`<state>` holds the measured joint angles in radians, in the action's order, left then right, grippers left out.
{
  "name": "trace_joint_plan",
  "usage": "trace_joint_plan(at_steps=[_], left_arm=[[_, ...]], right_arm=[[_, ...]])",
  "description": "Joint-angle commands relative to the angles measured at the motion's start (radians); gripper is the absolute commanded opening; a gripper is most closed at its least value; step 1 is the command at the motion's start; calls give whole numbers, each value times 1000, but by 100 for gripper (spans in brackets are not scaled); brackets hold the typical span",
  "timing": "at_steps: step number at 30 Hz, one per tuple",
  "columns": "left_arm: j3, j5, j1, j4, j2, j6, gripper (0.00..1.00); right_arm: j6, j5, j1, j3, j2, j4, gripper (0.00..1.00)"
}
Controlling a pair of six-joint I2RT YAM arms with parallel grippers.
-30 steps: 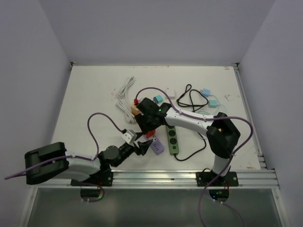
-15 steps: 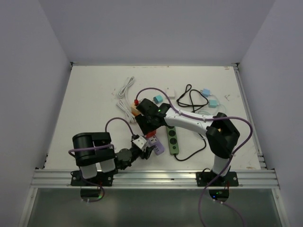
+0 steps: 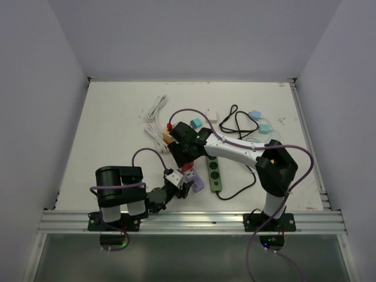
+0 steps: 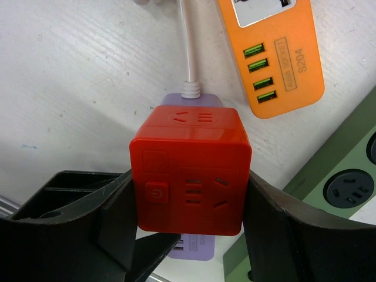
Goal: Pull the plug off the socket
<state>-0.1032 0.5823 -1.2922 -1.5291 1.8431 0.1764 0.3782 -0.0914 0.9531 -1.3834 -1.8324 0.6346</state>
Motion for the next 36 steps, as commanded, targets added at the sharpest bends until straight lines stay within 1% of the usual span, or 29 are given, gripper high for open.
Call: trace_joint_plan(at_steps=[1,3,6,11,12,14,15,17,18,19,21,23,24,25,28,31,33,35,36], left_arm=[[123,-29,-12,-364,148,1,66],[134,-21,-12,-367,166,47,66],[146,-24,-12,-365,176,72,65],[168,-12,-12,-367,159,66,64],[171,-10,-12,-365,157,67,64],[180,-6,-12,-365,157,83,65],[181,-4,-12,-367,159,89,65],[186,-6,-12,-367,166,103,65],[188,-4,-12,-367,171,103,65],[189,-4,-10,-362,174,100,64],[195,20,-10,-349,176,112,64],[195,31,-10,-312,166,120,64],[191,34,-10,-287,159,126,64],[183,40,-9,-223,150,136,64],[162,54,-10,-110,114,173,63],[149,59,-10,-65,99,186,63],[137,60,-9,-7,90,195,63],[117,62,-6,38,74,207,63],[114,63,-5,50,71,210,63]], right_arm=[[99,264,4,-20,42,-81,0],[110,298,-8,-19,39,-90,0],[122,329,-17,-11,42,-102,0],[122,302,-24,-20,50,-79,0],[119,277,-24,-31,50,-72,0],[90,179,-19,-54,47,-12,0],[81,89,-16,-62,44,8,0],[54,3,9,-71,45,42,0],[48,-89,22,-75,38,56,0],[33,-131,41,-94,30,88,0],[24,-201,85,-117,6,115,0],[21,-212,114,-138,-39,134,0],[24,-226,124,-146,-51,140,0],[28,-264,137,-163,-76,160,0],[40,-236,141,-163,-82,146,0],[57,-177,133,-135,-50,105,0],[70,-95,116,-114,-19,88,0],[97,-9,76,-85,8,31,0],[108,74,63,-68,36,11,0]])
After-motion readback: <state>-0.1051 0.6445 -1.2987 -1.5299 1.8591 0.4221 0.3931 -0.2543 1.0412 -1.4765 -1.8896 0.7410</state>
